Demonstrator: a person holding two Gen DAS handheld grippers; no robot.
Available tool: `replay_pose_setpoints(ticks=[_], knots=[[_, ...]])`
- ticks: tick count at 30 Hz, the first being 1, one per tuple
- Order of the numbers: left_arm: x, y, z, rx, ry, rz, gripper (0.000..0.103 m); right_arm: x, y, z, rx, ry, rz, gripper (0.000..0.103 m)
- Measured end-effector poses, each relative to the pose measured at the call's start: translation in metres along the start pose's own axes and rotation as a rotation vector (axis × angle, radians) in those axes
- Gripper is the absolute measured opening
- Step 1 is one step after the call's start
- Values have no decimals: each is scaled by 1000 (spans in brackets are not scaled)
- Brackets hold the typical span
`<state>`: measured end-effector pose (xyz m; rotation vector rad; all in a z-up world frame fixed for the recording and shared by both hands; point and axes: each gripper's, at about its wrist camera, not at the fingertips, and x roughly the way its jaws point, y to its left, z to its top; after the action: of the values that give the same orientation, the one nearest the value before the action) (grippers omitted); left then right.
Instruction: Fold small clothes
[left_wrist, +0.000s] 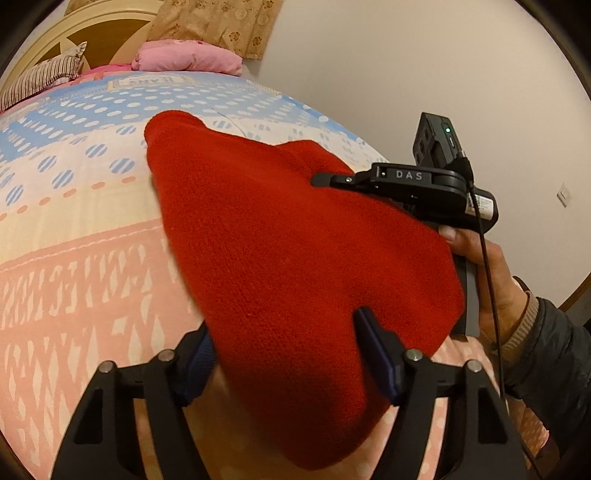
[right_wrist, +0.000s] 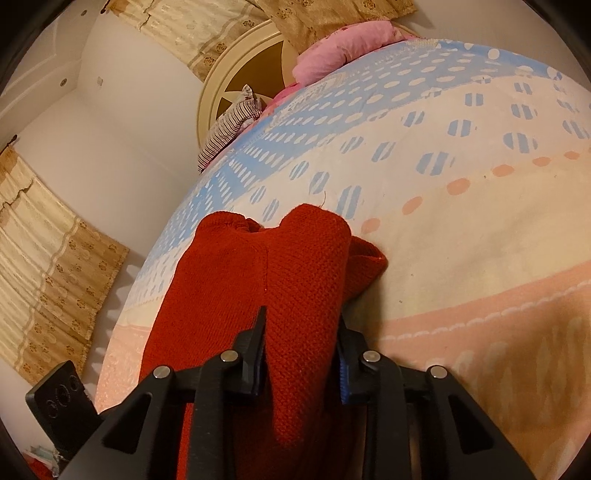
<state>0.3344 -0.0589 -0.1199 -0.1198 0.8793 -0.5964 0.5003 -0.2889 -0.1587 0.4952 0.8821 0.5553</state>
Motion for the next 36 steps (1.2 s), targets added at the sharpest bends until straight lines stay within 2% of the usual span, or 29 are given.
replay_pose_setpoints(ticks=[4,9,27,36], knots=[[-5,-8,1,28,-5,26,55,-7,10,-5,-21,-13,-29,27],[-18,-15,-2,37,-14,41,47,-24,25,-9,-35,-45,-38,27],[-53,-58,-21,79,-60,-30,44,-108,50,-56,-32,-135,-13,26],[-66,-90,-26,111,-79,-113,44,-154,52,-80,-16,-184,-7,26]])
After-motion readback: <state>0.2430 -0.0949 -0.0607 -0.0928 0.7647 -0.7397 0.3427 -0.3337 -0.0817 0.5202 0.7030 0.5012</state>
